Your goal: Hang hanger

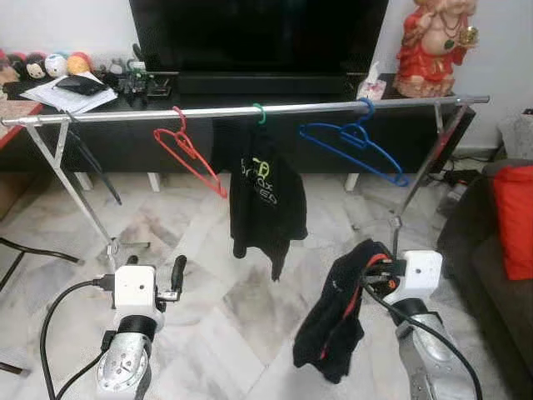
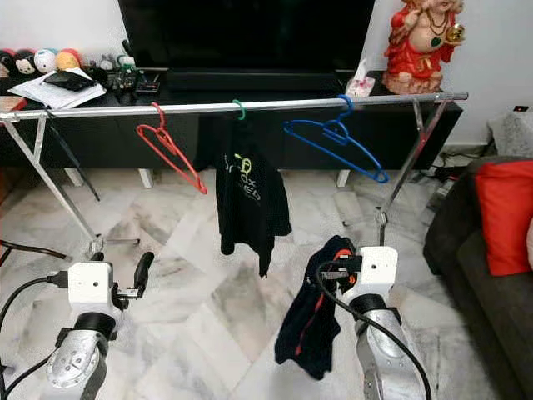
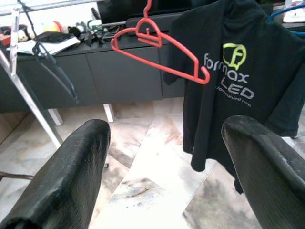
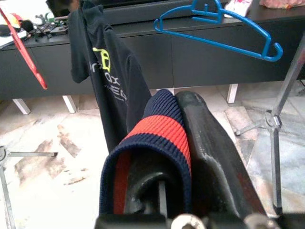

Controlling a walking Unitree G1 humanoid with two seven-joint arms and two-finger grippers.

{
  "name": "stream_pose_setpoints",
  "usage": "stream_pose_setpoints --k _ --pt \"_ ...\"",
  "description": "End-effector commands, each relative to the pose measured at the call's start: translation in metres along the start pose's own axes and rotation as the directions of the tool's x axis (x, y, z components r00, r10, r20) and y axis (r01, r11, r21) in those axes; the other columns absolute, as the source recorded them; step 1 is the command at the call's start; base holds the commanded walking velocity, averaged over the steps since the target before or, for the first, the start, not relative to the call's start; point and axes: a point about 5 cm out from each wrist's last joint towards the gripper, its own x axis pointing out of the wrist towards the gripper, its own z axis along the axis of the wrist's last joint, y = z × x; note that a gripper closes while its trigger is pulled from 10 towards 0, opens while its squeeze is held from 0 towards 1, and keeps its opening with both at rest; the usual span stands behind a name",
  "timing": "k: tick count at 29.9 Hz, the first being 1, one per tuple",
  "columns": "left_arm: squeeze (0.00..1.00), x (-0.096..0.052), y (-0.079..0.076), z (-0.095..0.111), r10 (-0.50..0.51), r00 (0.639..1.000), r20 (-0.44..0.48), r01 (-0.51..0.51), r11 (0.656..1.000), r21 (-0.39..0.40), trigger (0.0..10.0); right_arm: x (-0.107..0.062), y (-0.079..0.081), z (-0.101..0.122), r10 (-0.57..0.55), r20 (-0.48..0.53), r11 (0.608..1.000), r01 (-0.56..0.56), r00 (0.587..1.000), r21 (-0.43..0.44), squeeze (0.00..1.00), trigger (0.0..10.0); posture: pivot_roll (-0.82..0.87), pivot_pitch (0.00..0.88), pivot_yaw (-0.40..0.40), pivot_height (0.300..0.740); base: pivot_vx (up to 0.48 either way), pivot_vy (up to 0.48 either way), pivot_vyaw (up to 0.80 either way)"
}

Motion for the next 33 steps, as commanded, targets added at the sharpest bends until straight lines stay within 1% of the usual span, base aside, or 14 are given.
stream_pose_setpoints --k 1,6,11,22,33 --pt "0.00 0.0048 -0.0031 0.0014 -0.020 1.000 -0.004 0.021 1.000 0.004 10.0 -0.0024 -0.0014 0.0008 -0.005 0.013 1.000 0.005 1.000 -0.007 0.00 10.0 -0.02 0.000 0.007 0.740 0.000 0.000 0.00" --pt "0.00 0.0035 -0.0086 0.0010 -0.038 0.999 -0.003 0.038 0.999 -0.004 10.0 -0.0034 -0.0011 -0.0016 0.011 0.002 1.000 -0.011 1.000 -0.016 0.00 10.0 -0.01 0.000 0.003 0.740 0.208 0.000 0.00" --pt "0.00 -0.0027 -0.0126 -0.0022 -0.053 0.998 -0.014 0.053 0.999 -0.011 10.0 -0.0009 -0.0026 -0.0012 0.016 -0.001 1.000 -0.016 1.000 -0.021 0.00 10.0 0.00 0.000 -0.008 0.740 0.302 0.000 0.00" --pt "0.00 0.0002 -0.0122 0.0023 -0.050 0.999 0.000 0.050 0.999 -0.012 10.0 0.0026 -0.0053 0.0018 0.028 -0.003 0.999 -0.028 1.000 -0.036 0.00 10.0 0.00 0.000 -0.018 0.740 0.312 0.000 0.00" --pt "0.00 -0.0013 -0.0102 0.0043 -0.039 0.999 0.000 0.039 0.999 -0.010 10.0 0.0053 -0.0051 0.0033 0.028 -0.003 0.999 -0.028 1.000 -0.039 0.00 10.0 0.00 0.000 -0.017 0.740 0.314 0.000 0.00"
